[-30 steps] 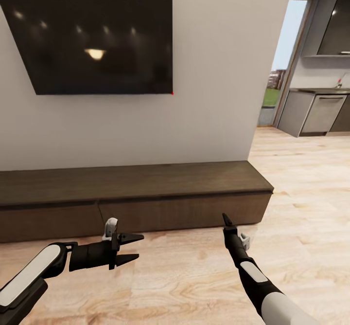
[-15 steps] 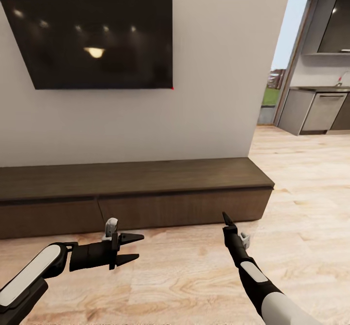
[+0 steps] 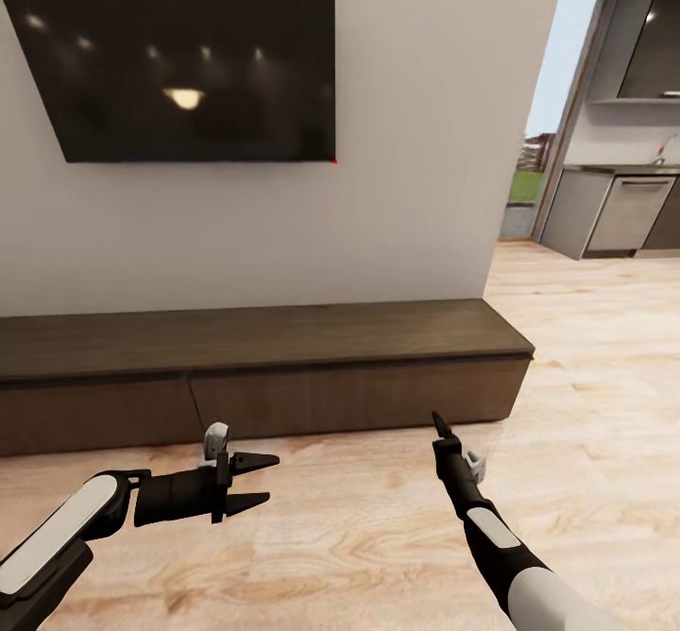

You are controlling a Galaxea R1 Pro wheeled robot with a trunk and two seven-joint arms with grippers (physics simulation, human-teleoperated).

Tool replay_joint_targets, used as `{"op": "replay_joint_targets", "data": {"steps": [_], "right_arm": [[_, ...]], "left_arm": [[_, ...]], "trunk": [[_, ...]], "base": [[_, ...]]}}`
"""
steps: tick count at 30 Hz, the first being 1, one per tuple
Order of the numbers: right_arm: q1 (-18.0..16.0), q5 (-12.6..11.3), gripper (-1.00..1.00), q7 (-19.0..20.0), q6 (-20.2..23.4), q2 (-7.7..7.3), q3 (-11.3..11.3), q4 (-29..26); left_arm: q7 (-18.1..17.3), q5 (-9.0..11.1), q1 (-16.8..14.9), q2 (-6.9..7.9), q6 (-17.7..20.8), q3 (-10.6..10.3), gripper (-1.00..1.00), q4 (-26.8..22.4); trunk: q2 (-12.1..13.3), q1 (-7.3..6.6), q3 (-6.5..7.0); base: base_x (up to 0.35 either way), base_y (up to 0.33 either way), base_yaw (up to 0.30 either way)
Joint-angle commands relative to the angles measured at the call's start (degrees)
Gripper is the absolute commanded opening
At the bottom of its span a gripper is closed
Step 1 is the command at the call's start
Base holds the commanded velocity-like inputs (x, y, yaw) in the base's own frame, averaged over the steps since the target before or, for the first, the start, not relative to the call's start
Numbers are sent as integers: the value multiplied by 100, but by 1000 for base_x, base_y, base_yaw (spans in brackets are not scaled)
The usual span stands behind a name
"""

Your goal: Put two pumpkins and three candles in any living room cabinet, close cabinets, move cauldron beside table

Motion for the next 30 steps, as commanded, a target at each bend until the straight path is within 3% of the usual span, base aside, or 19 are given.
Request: {"op": "replay_joint_targets", "data": {"steps": [1,10,22,30], "right_arm": [[-4,-8,100,24,-1,4,-20,6],[-4,-7,100,24,-3,4,-20,6],[-4,-8,100,29,-3,4,-20,6],[-4,-15,100,171,80,4,-26,6]], "left_arm": [[2,20,-5,5,5,-9,100,0],[2,20,-5,14,5,-9,100,-5],[2,20,-4,14,5,-9,100,-9],[2,20,-5,5,5,-9,100,0]], "trunk": [[-41,20,-24],[-53,43,-223],[-53,43,-223],[-53,43,-223]], "base": [[0,0,0],[0,0,0],[12,0,0],[286,0,0]]}}
